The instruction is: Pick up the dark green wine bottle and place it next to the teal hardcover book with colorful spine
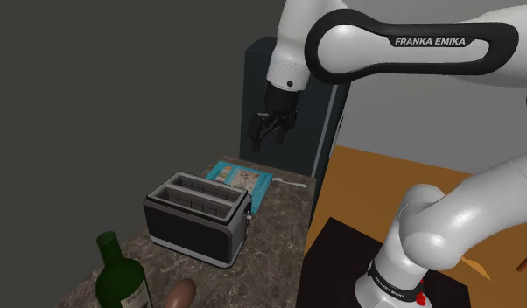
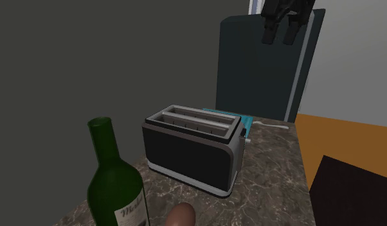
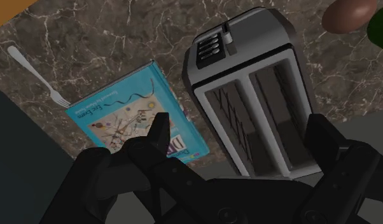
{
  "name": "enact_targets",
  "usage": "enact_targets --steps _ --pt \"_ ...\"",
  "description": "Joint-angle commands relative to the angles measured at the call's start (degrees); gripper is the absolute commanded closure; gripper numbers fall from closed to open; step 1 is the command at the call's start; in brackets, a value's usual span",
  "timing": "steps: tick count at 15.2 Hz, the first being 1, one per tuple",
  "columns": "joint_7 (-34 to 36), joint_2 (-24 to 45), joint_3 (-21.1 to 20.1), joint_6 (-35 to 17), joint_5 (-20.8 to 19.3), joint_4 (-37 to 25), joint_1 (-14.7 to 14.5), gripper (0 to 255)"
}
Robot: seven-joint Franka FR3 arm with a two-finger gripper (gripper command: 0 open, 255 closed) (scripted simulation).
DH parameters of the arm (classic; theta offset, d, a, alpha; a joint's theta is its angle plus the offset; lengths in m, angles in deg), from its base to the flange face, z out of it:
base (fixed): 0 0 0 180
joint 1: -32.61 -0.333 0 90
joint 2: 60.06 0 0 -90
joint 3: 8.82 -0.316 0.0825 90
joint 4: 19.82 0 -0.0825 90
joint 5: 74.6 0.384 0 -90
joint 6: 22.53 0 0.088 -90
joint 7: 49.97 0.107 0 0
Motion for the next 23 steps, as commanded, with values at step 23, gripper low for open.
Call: enact_targets --steps 23 --pt "36.36 43.35 -23.92 -7.82 -17.08 -30.88 -6.92 0"
